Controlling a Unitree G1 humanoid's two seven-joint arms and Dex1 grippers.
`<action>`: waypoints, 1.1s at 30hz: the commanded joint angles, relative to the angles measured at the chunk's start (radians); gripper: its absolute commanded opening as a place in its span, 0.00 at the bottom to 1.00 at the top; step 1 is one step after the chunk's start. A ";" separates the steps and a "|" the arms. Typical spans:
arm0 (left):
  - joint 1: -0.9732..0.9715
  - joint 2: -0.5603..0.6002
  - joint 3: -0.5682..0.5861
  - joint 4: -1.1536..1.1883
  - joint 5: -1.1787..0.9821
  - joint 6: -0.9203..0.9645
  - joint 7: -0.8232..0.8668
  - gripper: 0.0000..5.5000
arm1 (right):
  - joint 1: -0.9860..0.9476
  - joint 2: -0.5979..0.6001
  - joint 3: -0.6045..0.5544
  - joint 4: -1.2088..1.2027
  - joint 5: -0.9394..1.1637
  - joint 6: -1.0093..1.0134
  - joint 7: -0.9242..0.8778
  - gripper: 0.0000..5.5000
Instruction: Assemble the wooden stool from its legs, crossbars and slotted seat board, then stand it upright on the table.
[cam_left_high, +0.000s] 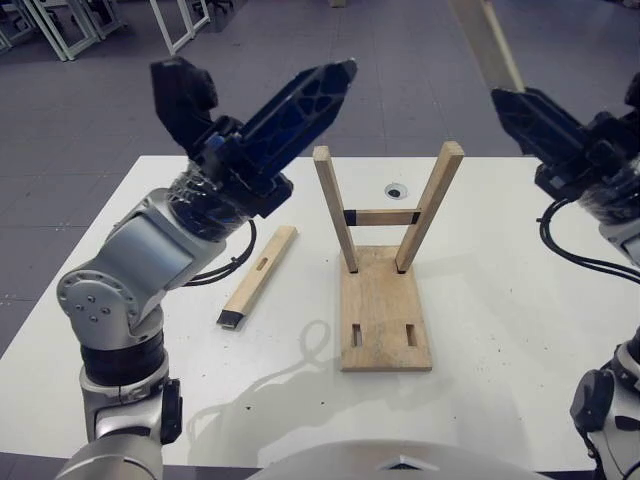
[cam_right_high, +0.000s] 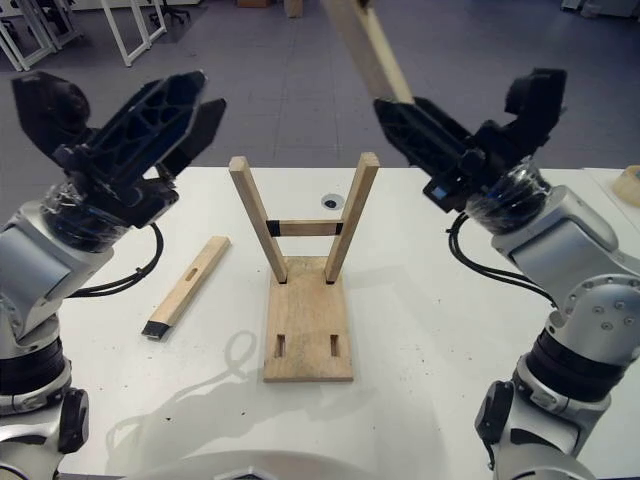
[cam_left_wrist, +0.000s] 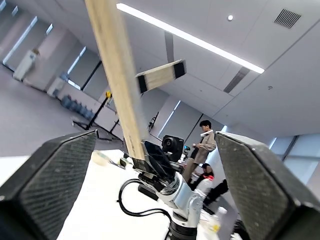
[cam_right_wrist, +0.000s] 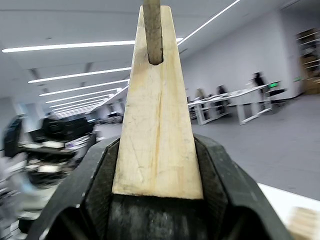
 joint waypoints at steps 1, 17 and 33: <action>-0.006 0.002 -0.058 0.062 0.004 0.024 0.033 0.78 | -0.060 -0.009 0.097 0.014 0.055 0.014 0.053 0.36; 0.019 -0.041 -0.062 0.062 -0.013 0.090 -0.137 0.66 | 0.038 -0.026 0.264 0.018 0.292 0.025 0.116 0.36; 0.058 0.021 -0.043 0.111 -0.002 0.131 -0.174 0.40 | 0.061 -0.068 0.292 0.037 0.225 0.009 0.153 0.36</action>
